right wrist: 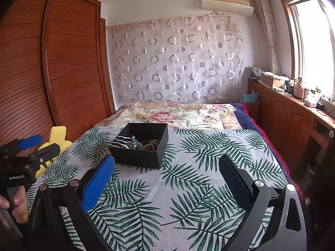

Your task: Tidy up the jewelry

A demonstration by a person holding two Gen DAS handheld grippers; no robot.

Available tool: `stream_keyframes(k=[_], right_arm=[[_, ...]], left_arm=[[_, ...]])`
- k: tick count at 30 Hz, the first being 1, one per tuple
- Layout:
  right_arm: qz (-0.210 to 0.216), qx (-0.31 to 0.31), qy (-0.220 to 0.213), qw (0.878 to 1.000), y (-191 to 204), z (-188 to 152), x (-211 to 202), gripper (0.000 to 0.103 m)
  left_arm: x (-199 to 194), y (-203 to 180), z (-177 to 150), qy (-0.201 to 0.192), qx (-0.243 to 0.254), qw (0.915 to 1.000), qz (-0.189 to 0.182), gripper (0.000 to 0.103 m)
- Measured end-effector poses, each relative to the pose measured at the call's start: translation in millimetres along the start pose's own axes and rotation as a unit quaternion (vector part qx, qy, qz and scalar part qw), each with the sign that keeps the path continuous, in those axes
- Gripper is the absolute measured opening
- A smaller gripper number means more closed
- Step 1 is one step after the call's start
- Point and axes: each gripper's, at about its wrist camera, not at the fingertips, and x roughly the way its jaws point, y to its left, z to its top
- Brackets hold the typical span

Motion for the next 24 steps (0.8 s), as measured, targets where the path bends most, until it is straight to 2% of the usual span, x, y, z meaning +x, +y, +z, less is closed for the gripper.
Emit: stream_keyframes(k=[24], right_arm=[[0.0,0.001,0.0,1.0,-0.7,0.9,-0.4,0.101]], left_arm=[[-0.7,0.2,-1.2,-0.001,0.001,1.0,0.0,0.095]])
